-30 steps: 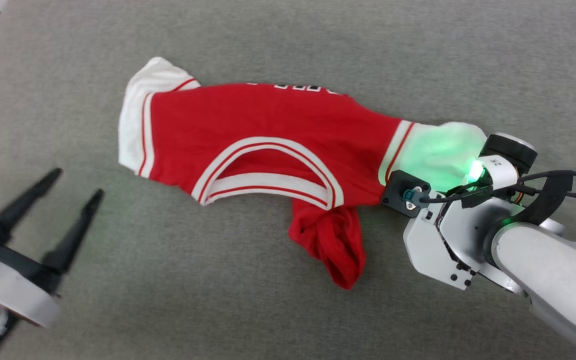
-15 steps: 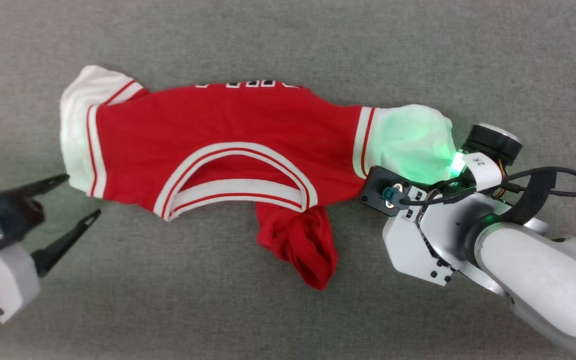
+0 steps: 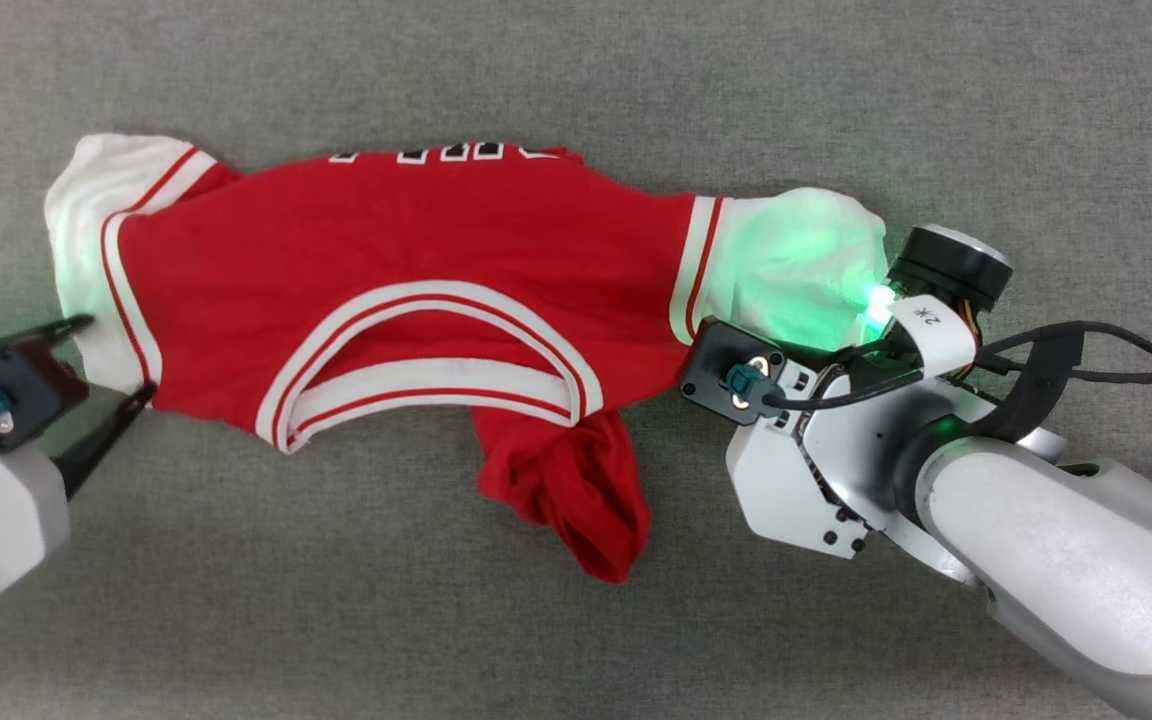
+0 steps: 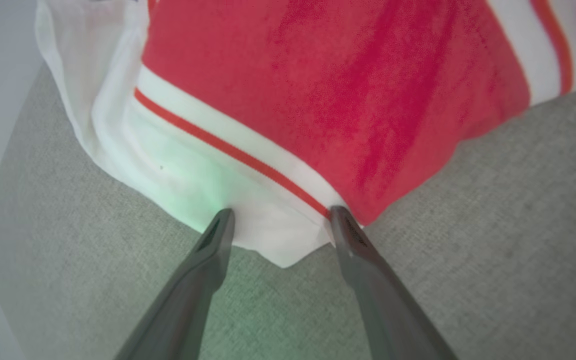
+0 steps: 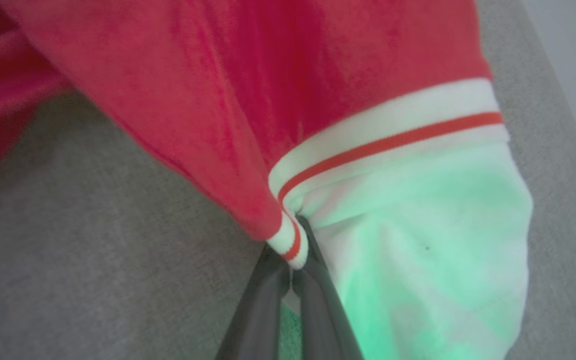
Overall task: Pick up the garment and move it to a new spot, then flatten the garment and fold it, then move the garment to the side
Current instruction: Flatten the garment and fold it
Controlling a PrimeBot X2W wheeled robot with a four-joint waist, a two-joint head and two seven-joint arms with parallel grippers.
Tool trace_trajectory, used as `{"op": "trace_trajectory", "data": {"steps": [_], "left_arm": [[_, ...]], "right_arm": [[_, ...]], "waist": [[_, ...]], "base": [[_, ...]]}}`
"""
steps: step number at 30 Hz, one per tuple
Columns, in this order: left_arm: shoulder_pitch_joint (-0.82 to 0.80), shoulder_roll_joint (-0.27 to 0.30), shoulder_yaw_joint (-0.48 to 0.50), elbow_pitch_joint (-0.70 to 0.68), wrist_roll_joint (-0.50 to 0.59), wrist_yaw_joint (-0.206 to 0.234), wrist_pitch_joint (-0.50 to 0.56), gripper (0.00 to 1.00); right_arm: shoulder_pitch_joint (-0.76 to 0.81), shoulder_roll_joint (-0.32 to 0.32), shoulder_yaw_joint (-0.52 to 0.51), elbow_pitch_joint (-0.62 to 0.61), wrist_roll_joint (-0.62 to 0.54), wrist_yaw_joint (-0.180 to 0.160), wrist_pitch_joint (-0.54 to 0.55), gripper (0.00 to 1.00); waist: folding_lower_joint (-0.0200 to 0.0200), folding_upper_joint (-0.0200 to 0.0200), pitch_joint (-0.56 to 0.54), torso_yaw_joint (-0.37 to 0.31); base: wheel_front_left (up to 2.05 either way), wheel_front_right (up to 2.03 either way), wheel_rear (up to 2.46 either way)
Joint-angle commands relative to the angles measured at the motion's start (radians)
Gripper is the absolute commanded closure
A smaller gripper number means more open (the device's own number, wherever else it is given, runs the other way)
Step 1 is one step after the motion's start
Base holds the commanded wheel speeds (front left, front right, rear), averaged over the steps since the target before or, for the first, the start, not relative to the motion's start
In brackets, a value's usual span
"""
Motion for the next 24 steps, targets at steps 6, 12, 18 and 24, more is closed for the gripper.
{"op": "trace_trajectory", "data": {"steps": [6,12,18,24], "left_arm": [[0.101,0.017,-0.038,-0.068,-0.037,-0.009,0.082,0.0],[0.098,0.006,-0.042,-0.106,-0.094,-0.009,0.123,0.12],[0.075,-0.015,-0.039,-0.107,-0.181,-0.006,0.122,1.0],[0.007,-0.012,-0.026,-0.112,-0.297,-0.003,0.038,1.0]], "right_arm": [[0.02,0.004,0.016,0.041,-0.012,-0.001,0.001,1.0],[0.001,0.028,0.02,0.035,-0.021,-0.001,0.003,1.0],[0.001,0.041,-0.021,0.019,-0.05,-0.001,-0.006,1.0],[0.038,0.052,-0.125,-0.025,-0.084,-0.002,-0.053,1.0]], "waist": [[0.0,0.0,0.008,-0.006],[0.0,0.0,0.035,-0.021],[0.0,0.0,0.052,-0.035],[0.0,0.0,0.033,-0.032]], "base": [[0.0,0.0,0.0],[0.0,0.0,0.0],[0.0,0.0,0.0],[0.0,0.0,0.0]]}}
